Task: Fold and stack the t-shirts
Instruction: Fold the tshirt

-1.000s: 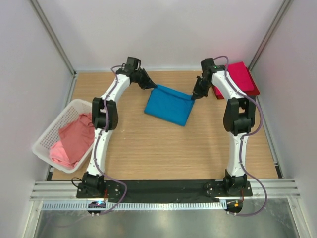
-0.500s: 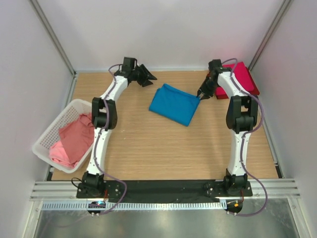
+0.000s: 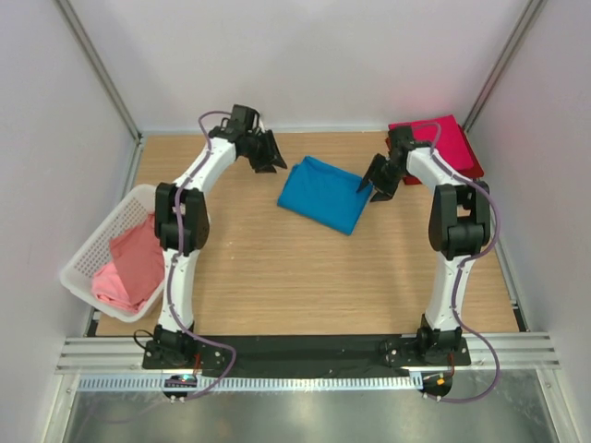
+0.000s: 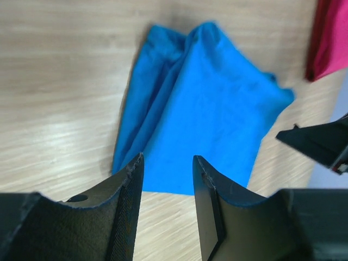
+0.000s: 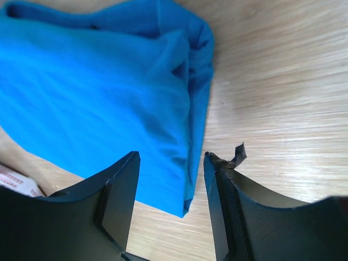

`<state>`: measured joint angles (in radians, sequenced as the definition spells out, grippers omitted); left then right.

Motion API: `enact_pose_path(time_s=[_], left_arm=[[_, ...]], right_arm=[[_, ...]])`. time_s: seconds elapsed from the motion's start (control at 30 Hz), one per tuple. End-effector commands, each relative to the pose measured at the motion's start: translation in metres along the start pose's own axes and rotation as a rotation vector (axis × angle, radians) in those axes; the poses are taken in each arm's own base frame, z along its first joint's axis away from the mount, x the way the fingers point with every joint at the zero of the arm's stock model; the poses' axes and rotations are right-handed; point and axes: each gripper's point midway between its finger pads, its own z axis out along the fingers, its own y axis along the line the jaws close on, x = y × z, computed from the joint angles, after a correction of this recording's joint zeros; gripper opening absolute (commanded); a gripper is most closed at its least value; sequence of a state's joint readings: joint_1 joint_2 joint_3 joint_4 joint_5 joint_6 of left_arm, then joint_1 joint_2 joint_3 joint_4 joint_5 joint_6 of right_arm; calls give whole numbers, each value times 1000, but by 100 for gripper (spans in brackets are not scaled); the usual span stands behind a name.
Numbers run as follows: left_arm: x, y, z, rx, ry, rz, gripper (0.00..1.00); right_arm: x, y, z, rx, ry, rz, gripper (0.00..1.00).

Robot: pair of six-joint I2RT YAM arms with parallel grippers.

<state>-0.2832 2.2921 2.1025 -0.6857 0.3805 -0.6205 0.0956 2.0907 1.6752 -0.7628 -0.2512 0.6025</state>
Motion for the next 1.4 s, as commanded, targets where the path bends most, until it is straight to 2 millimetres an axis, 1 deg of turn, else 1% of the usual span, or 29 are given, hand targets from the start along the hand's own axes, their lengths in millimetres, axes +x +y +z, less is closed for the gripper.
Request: enact_pose_path(time_s=[0.0,0.13,0.17,0.23,0.27,0.33,0.4,0.43,0.47,0.6,0.63,0.67,0.7,0.73,0.8,0.83,0.87,0.93,0.97,1.0,1.03,1.07,1.1,1.13,1.17,1.2,1.27,1.3,1.37], left_arm=[[42,15,9,-46,125,58,42],[63,18,27,-52,182,85,40],[70,20,33,-59,202,82,39],[69,25,37,-91,197,84,34],[73,32,37,-136,211,74,32],[66,49,34,-243,191,62,22],[64,64,31,-332,191,43,17],[51,57,24,-346,153,36,18],[50,62,17,-392,151,31,20],[18,26,-2,-310,39,29,31],[7,10,-12,-264,-4,34,33],[-4,-4,-10,-204,-54,24,33],[-6,-22,-10,-112,-54,18,33],[-22,-45,-12,-10,-121,26,30],[-7,-64,4,126,-65,-78,24],[-13,-82,10,210,-89,-78,20],[-8,-82,25,235,-62,-121,18],[-4,-101,37,305,-47,-111,14],[-6,-102,52,320,-45,-122,13],[-7,-105,58,337,-45,-127,11],[-14,-108,64,366,-68,-126,11],[-13,-98,82,360,-66,-149,11],[-22,-102,85,383,-85,-176,11],[-34,-100,88,414,-116,-188,11],[-38,-98,94,430,-123,-208,11],[-45,-86,106,436,-127,-263,11],[-60,-83,112,484,-176,-281,11],[-64,-75,118,493,-190,-301,11],[-89,-73,110,535,-271,-317,12]], right_arm=[[9,11,-5,-76,0,-57,58],[16,-3,13,-65,13,-92,57],[19,-6,17,-63,22,-96,52],[19,-12,21,-38,15,-106,45],[22,-18,23,-20,17,-101,33],[18,-20,19,-15,-19,-91,23],[26,-25,18,-8,-17,-62,20],[25,-25,16,-8,-30,-55,20],[28,-25,12,-12,-36,-40,19],[21,-11,-9,-45,-76,-29,23],[19,-6,-16,-61,-82,-30,28],[12,3,-24,-87,-104,-36,29],[9,11,-33,-110,-122,-34,30],[5,16,-36,-126,-131,-33,27],[-1,33,-39,-199,-134,-24,21],[-2,39,-37,-226,-126,-13,20],[0,44,-35,-259,-110,-10,19],[-8,51,-24,-294,-127,-10,17],[-13,55,-22,-315,-134,-19,17],[-16,53,-7,-313,-121,-18,18],[-19,54,-2,-315,-116,-32,17],[-30,60,-1,-331,-128,-42,18],[-33,60,4,-334,-124,-45,18],[-34,54,21,-321,-101,-34,18],[-41,55,22,-325,-112,-29,18],[-48,51,27,-322,-126,-16,18],[-50,40,41,-316,-119,31,18],[-60,38,42,-331,-147,45,19],[-60,34,51,-342,-144,66,20]])
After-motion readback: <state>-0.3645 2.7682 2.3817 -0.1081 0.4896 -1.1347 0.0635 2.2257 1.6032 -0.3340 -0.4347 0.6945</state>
